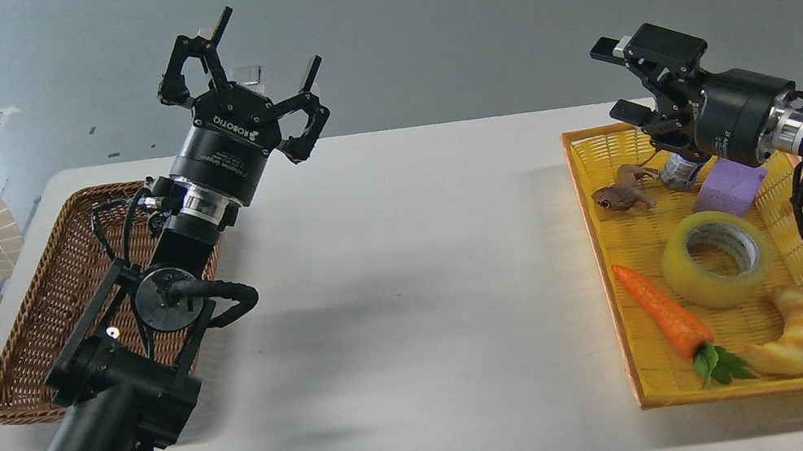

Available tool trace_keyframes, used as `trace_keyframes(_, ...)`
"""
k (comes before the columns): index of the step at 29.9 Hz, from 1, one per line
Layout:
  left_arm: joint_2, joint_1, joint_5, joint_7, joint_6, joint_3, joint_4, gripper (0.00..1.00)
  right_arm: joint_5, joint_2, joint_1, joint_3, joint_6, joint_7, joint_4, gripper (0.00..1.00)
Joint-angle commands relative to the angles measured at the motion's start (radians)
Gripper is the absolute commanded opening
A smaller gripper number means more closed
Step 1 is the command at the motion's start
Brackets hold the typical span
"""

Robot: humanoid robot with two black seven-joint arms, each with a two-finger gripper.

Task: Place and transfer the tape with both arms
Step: 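Lower the right gripper into the yellow tray onto the yellow tape roll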

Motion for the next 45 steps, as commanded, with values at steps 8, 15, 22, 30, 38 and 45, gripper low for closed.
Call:
trace_keyframes(8, 0.000, -0.003, 0.000, 0.002, 0.000, 0.001, -0.001, 0.98, -0.062, -0.212, -0.045, -0.090, 0.000, -0.021, 0.107, 1.00)
trace_keyframes(15, 0.006, -0.001, 0.000, 0.002, 0.000, 0.001, -0.005, 0.98, -0.060, -0.326, -0.053, -0.145, 0.000, -0.093, 0.135, 1.00)
trace_keyframes(22, 0.014, -0.001, 0.000, 0.002, 0.000, 0.001, -0.005, 0.98, -0.108, -0.384, -0.040, -0.209, 0.000, -0.095, 0.138, 1.00)
trace_keyframes(30, 0.015, -0.001, 0.000, 0.002, 0.000, -0.002, -0.005, 0.98, -0.348, -0.405, -0.036, -0.257, 0.000, -0.096, 0.140, 0.99)
trace_keyframes(38, 0.015, -0.001, 0.000, 0.002, 0.000, -0.004, -0.005, 0.98, -0.456, -0.434, -0.040, -0.333, 0.000, -0.095, 0.164, 0.98)
trace_keyframes(45, 0.015, -0.001, 0.000, 0.002, 0.000, -0.007, -0.005, 0.98, -0.461, -0.453, -0.053, -0.373, 0.000, -0.095, 0.157, 0.97)
